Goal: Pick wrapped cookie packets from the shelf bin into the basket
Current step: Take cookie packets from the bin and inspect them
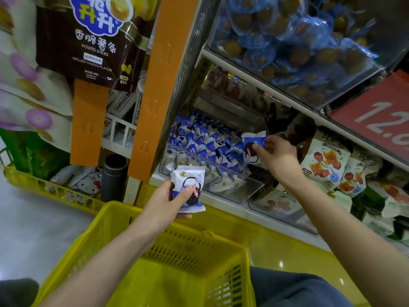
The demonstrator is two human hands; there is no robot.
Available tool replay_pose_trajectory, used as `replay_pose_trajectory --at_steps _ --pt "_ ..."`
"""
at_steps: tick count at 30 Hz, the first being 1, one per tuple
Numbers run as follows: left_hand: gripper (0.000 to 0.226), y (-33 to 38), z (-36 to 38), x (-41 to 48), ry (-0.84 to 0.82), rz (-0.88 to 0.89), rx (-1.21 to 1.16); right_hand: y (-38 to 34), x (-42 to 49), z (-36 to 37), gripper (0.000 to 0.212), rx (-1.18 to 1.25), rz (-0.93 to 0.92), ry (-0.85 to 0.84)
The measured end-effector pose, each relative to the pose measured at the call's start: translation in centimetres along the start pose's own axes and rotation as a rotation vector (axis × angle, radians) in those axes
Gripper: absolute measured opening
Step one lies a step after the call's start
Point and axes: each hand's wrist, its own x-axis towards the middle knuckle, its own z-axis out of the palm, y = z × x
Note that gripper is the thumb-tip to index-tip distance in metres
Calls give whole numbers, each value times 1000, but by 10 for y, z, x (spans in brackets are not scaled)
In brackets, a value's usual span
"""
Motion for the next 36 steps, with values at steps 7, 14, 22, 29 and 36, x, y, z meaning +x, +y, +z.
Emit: replay_pose_trajectory --at_steps 7,14,22,29,36 --pt "17 4 -1 1 -6 20 -15 -22 10 10 27 -653 66 -337" --pt "19 10 -1 -2 -14 38 -37 -25 16 21 22 -662 182 -501" --pt "17 12 -1 -2 -7 32 -42 -16 19 30 34 90 560 -593" --pt "16 9 1 -2 -24 22 -21 -5 14 32 49 287 582 -564" --pt "17 5 2 -1 -9 -3 23 -17 23 19 36 107 462 -683"
